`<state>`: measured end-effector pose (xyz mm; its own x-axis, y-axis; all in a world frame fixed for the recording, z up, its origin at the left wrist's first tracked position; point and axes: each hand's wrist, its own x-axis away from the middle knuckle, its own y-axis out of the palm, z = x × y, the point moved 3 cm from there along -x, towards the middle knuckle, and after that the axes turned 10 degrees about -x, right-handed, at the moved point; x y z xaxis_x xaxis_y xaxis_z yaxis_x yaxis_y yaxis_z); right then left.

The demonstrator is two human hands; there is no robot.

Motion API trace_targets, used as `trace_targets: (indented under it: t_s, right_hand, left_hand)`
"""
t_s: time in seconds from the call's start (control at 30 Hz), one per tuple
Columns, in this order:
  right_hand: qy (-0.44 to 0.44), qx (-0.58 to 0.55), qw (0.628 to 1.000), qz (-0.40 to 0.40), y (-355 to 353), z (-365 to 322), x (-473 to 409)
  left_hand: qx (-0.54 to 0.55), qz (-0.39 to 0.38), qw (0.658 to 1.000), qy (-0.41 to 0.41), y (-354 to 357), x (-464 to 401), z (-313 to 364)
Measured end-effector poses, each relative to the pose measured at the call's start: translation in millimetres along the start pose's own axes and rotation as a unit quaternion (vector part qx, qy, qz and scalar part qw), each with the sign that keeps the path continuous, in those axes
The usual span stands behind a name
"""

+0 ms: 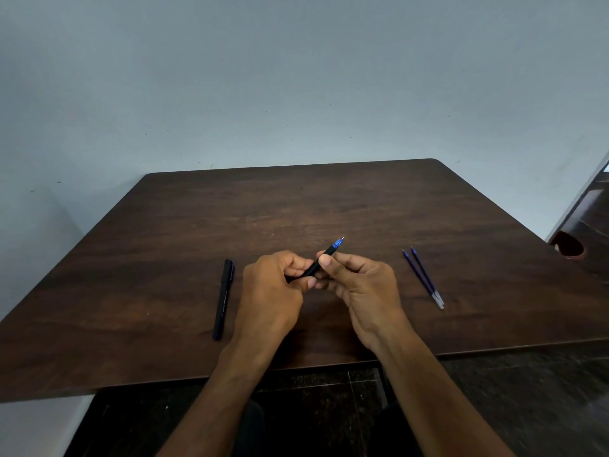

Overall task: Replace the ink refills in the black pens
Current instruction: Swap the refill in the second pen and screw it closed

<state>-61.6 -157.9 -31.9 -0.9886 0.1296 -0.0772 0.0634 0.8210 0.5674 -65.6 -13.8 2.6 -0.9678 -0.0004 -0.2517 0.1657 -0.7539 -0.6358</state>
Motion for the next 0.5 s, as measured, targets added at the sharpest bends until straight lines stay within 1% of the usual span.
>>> trace_targets:
  t_s: [0.2,0.5]
  right_hand:
    - [0.025,-0.046,0.998,-0.025,0.4,-3.4,2.3]
    - [0.009,-0.04,0.999,0.02,1.7,5.7,0.9]
  left_hand:
    - [-0.001,-0.02,1.0,-0.005,-1.0,0.2,-1.2]
    - [-0.03,0.006,1.0,0.002,2.4,1.4,-4.6]
